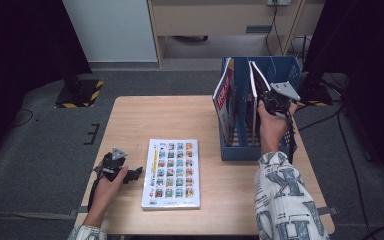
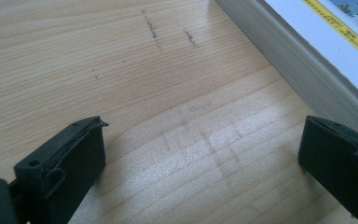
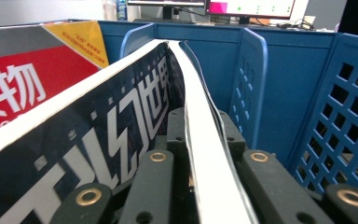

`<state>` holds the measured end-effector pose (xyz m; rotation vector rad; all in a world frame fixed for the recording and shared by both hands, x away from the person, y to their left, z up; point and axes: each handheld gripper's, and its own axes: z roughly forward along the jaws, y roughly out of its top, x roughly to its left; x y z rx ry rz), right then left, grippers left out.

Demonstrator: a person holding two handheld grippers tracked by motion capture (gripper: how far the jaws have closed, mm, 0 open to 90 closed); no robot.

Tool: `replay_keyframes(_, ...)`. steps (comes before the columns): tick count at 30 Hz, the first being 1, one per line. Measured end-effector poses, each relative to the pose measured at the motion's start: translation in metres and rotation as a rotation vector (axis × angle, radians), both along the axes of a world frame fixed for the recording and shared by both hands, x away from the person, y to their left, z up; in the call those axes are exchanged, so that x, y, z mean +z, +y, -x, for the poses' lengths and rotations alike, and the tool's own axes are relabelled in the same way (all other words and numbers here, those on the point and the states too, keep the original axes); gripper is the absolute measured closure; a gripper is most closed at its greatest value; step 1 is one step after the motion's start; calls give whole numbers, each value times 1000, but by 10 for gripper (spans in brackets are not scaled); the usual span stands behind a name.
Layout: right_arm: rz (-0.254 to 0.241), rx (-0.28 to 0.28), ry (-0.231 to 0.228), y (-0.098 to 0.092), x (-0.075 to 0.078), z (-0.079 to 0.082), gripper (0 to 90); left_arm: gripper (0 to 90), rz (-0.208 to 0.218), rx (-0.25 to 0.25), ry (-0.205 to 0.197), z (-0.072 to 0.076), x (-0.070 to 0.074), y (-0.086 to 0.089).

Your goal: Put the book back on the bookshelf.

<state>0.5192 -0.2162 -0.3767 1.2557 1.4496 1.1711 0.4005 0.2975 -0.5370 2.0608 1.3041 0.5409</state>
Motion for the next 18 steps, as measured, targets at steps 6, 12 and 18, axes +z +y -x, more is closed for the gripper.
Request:
replay_keyframes(6,-13,12,4,-3,0,5,721,0,0,0,0,0,0,0)
replay_keyframes(12,-21,26,6,-4,0,12,689,0,0,0,0,0,0,0)
replay_keyframes(18,-10,39,20,-5,-2,19,695,0,0,0,0,0,0,0)
